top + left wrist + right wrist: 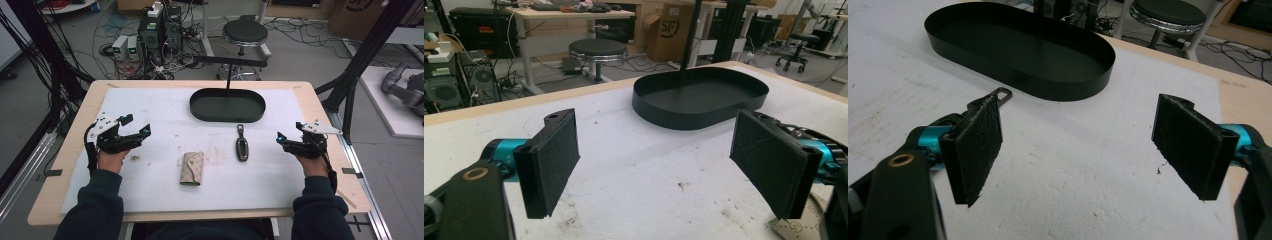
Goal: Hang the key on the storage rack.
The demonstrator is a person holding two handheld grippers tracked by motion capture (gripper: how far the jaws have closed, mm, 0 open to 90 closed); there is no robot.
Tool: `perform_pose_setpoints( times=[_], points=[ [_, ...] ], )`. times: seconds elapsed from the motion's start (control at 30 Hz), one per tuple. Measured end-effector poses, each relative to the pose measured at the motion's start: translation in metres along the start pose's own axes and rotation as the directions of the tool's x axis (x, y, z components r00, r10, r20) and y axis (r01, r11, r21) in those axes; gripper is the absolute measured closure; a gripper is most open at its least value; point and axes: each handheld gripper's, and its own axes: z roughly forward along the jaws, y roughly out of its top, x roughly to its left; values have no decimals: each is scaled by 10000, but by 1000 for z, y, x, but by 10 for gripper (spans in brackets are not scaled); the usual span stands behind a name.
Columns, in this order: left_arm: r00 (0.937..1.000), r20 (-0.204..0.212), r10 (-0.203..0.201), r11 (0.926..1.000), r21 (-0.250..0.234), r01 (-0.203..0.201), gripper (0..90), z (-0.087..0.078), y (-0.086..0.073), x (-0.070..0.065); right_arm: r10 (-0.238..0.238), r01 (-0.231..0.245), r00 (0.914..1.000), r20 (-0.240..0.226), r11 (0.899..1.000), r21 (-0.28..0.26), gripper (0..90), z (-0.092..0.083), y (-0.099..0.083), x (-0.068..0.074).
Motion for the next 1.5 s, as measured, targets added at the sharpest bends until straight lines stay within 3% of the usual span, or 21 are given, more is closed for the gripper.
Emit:
perform_pose_setpoints(
  times=[0.33, 0.43, 0.5, 0.57, 0.6, 0.7, 0.8, 1.0, 1.13, 1.23, 1.4, 1.5],
  points=[
    [9999, -107, -15, 10000, 69, 16, 193, 0, 0, 1, -119, 118, 9993, -357, 9999, -42, 206, 10, 4, 16],
    [9999, -138, -37, 10000, 76, 39, 193, 0, -1, 0, -191, 193, 9986, -491, 9998, 30, 206, 18, 6, 28],
    [9999, -119, -3, 10000, 63, 4, 196, 0, -2, 0, -64, 75, 9965, -837, 9999, 132, 209, 29, 9, 42],
    [9999, -128, -15, 10000, 71, 16, 197, 0, -2, 0, -67, 87, 9957, -925, 9998, 205, 211, 34, 9, 47],
    [9999, -139, -28, 9999, 126, 29, 197, -1, -2, 1, -28, 79, 9953, -971, 9986, 523, 212, 44, 9, 57],
    [9999, -127, -15, 9999, 118, 16, 197, -1, -2, 0, -138, 218, 9946, -1026, 9968, 768, 240, 53, 9, 67],
    [10000, -90, 0, 9998, 207, 2, 198, -1, -4, 0, -204, 385, 9896, -1424, 9914, 1253, 260, 67, 7, 86],
    [9998, -158, -115, 9998, 146, 117, 198, -1, -4, 2, -777, 1101, 9863, -1454, 9669, 2302, 270, 88, 2, 109],
    [9998, -167, -143, 9997, 211, 147, 198, -1, -5, 4, -1065, 1380, 9871, -1196, 9445, 2980, 332, 95, -3, 109],
    [9997, -195, -172, 9997, 152, 175, 198, -1, -4, 4, -861, 1212, 9883, -1263, 9450, 3039, 347, 94, -2, 105],
    [9995, -233, -227, 9996, 149, 231, 198, -2, -4, 5, -1264, 1476, 9884, -840, 9301, 3365, 402, 86, -2, 90],
    [9995, -222, -220, 9996, 199, 224, 198, -2, -4, 5, -940, 1089, 9937, -613, 9391, 3260, 380, 81, -2, 77]
  ],
)
